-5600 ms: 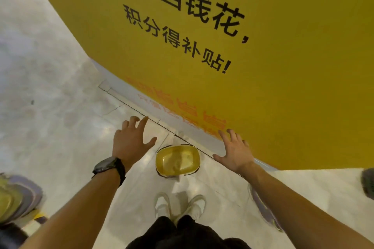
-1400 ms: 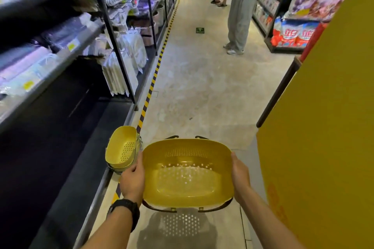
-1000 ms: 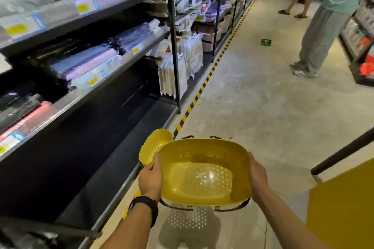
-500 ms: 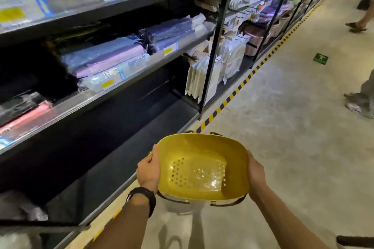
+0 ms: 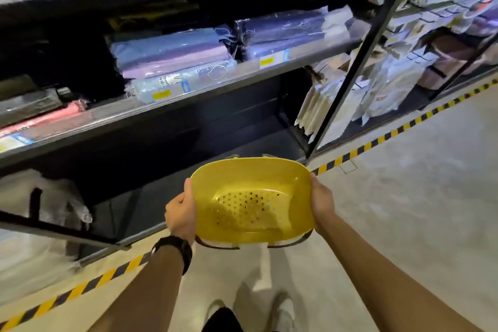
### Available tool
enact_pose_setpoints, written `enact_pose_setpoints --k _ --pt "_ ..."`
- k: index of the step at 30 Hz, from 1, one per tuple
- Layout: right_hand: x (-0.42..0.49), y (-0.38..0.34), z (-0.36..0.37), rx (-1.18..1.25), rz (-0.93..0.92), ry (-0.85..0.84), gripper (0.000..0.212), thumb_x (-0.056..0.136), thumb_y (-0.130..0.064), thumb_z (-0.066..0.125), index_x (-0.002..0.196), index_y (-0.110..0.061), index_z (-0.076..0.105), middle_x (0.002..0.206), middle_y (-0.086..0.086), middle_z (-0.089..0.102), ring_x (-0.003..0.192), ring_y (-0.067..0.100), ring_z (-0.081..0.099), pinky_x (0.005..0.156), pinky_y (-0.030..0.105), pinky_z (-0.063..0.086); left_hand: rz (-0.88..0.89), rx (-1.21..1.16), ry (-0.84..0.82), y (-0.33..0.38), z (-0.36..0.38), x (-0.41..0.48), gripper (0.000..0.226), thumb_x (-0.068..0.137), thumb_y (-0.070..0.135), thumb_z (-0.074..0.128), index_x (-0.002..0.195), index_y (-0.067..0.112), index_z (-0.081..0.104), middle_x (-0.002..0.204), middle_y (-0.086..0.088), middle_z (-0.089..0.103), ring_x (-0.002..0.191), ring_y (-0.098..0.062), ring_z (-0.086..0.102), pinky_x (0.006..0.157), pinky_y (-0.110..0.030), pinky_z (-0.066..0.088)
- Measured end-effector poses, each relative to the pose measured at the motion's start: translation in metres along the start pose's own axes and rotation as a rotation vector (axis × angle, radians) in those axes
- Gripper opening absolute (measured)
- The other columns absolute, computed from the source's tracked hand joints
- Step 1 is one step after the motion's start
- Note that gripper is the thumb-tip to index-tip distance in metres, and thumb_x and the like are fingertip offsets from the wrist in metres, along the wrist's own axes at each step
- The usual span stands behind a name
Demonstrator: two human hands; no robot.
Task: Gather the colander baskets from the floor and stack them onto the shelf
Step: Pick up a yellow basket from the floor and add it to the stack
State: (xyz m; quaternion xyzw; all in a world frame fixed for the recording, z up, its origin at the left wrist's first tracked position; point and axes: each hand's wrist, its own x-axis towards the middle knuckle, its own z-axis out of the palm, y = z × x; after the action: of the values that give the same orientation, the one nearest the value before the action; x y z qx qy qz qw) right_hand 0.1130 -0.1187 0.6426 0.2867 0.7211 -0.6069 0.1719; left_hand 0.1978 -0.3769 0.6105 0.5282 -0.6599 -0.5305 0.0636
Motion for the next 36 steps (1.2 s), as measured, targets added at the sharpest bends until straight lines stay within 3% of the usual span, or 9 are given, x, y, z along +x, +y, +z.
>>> enact_pose_setpoints --k 4,10,13,17,21,24,30,34,36 --pt "0.030 -0.015 0.021 -0.030 0.025 -0.089 0.044 0.097 -0.055 0.045 0.083 -0.021 0.069 0.090 0.010 0.073 0.089 0.031 0.068 0.083 0.045 0.057 -0.037 -0.098 0.055 -0.002 0.002 0.006 0.070 0.091 0.068 0.052 0.070 0.003 0.068 0.069 -0.016 0.066 0.073 -0.034 0.063 0.077 -0.047 0.055" --pt "0.078 -0.021 0.066 -0.147 0.066 -0.157 0.056 0.095 -0.060 0.044 0.123 -0.015 0.064 0.118 0.013 0.067 0.107 0.034 0.064 0.099 0.055 0.050 -0.070 -0.162 0.108 -0.011 0.010 0.046 0.066 0.095 0.066 0.044 0.071 0.009 0.066 0.071 -0.012 0.067 0.069 -0.028 0.061 0.069 -0.036 0.051" --pt "0.101 -0.016 0.084 -0.163 0.087 -0.172 0.049 0.097 -0.058 0.043 0.113 -0.019 0.068 0.111 0.012 0.070 0.101 0.032 0.066 0.096 0.054 0.053 -0.102 -0.145 0.124 -0.020 0.026 0.069 0.062 0.094 0.068 0.045 0.074 0.013 0.065 0.075 -0.010 0.068 0.071 -0.028 0.062 0.076 -0.043 0.054" --pt "0.140 -0.005 0.102 -0.204 0.124 -0.145 0.054 0.098 -0.057 0.043 0.125 -0.014 0.063 0.116 0.013 0.069 0.100 0.032 0.066 0.092 0.050 0.055 -0.088 -0.119 0.122 -0.038 0.053 0.102 0.052 0.092 0.069 0.046 0.073 0.026 0.068 0.073 0.001 0.069 0.073 -0.023 0.066 0.075 -0.039 0.053" --pt "0.184 0.020 0.120 -0.255 0.138 -0.149 0.050 0.100 -0.055 0.040 0.110 -0.015 0.069 0.104 0.011 0.072 0.093 0.030 0.068 0.086 0.048 0.057 -0.157 -0.118 0.143 -0.070 0.081 0.133 0.064 0.092 0.071 0.044 0.079 0.015 0.070 0.074 -0.004 0.068 0.074 -0.029 0.064 0.074 -0.039 0.053" --pt "0.215 0.047 0.139 -0.286 0.142 -0.161 0.040 0.101 -0.050 0.040 0.105 -0.020 0.066 0.105 0.008 0.069 0.092 0.026 0.066 0.088 0.046 0.054 -0.190 -0.153 0.218 -0.102 0.100 0.149 0.060 0.093 0.067 0.047 0.056 0.021 0.057 0.055 0.000 0.056 0.059 -0.023 0.050 0.066 -0.034 0.041" --pt "0.281 0.108 0.172 -0.281 0.176 -0.217 0.034 0.100 -0.051 0.041 0.113 -0.027 0.062 0.117 0.010 0.065 0.106 0.032 0.062 0.090 0.046 0.051 -0.303 -0.193 0.298 -0.166 0.140 0.203 0.056 0.091 0.066 0.053 0.074 0.015 0.070 0.085 -0.012 0.072 0.085 -0.033 0.065 0.088 -0.047 0.055" --pt "0.320 0.128 0.196 -0.307 0.168 -0.237 0.033 0.100 -0.048 0.044 0.095 -0.025 0.067 0.106 0.009 0.070 0.094 0.027 0.066 0.080 0.039 0.051 -0.306 -0.210 0.337 -0.189 0.161 0.232 0.058 0.092 0.064 0.054 0.073 0.011 0.068 0.079 -0.009 0.069 0.080 -0.029 0.062 0.085 -0.044 0.053" --pt "0.334 0.143 0.203 -0.296 0.163 -0.244 0.037 0.100 -0.049 0.044 0.103 -0.023 0.070 0.107 0.008 0.071 0.101 0.030 0.067 0.088 0.044 0.054 -0.322 -0.255 0.362 -0.200 0.172 0.242 0.054 0.092 0.061 0.056 0.067 0.015 0.066 0.069 -0.001 0.066 0.071 -0.021 0.059 0.079 -0.040 0.052"
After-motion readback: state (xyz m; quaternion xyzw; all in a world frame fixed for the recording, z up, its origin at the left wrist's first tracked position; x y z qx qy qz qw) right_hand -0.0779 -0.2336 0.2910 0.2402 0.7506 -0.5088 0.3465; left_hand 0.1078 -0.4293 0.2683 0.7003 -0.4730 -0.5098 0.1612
